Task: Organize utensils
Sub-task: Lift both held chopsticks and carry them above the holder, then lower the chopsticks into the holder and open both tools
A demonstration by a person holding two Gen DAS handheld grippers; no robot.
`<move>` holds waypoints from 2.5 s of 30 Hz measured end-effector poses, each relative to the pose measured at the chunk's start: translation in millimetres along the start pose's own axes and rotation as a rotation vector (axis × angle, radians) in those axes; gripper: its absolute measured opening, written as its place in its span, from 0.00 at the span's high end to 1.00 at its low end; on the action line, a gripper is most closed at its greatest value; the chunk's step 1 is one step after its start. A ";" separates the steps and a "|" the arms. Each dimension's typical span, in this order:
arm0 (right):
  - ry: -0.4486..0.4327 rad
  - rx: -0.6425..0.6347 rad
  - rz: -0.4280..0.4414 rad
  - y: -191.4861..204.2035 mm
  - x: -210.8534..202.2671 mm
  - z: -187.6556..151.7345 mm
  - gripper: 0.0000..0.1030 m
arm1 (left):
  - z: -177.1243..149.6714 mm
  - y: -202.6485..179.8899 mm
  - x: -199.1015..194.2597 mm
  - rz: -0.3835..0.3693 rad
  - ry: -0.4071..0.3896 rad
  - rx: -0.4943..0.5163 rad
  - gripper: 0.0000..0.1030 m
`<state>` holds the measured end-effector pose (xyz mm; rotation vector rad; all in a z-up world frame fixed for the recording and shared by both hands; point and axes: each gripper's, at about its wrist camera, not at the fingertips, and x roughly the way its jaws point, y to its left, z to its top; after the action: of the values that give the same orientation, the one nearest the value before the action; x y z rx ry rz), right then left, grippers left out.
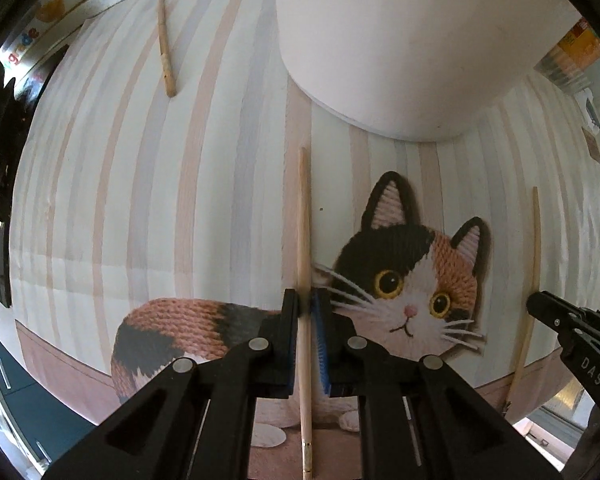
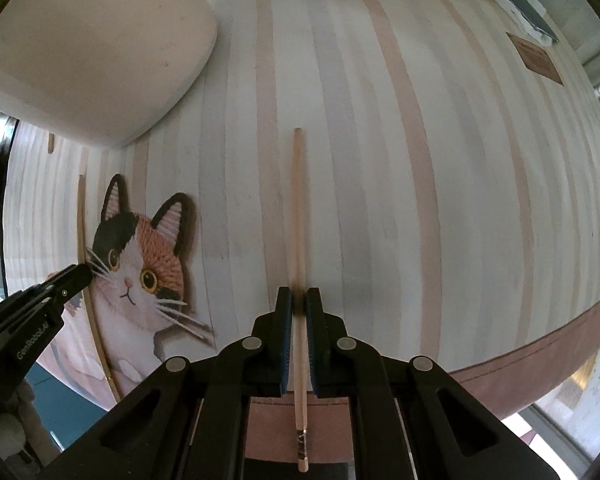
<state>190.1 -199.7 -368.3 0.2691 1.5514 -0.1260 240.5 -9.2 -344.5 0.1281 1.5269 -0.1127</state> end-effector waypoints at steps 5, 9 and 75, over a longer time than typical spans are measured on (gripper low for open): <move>-0.004 -0.027 -0.021 9.5 0.1 -1.5 0.93 | 0.9 -8.6 -0.6 0.003 -0.007 -0.003 0.96; -0.037 0.009 0.008 12.8 -3.5 -12.9 0.93 | -10.4 -5.5 -20.4 0.013 -0.062 -0.019 0.96; -0.753 -0.009 0.365 57.9 -279.3 150.1 0.65 | 137.4 23.8 -293.8 -0.019 -0.627 -0.089 0.04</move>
<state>344.2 -206.2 -85.2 0.4338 0.7402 0.0653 367.7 -8.8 -45.3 0.0024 0.9055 -0.0886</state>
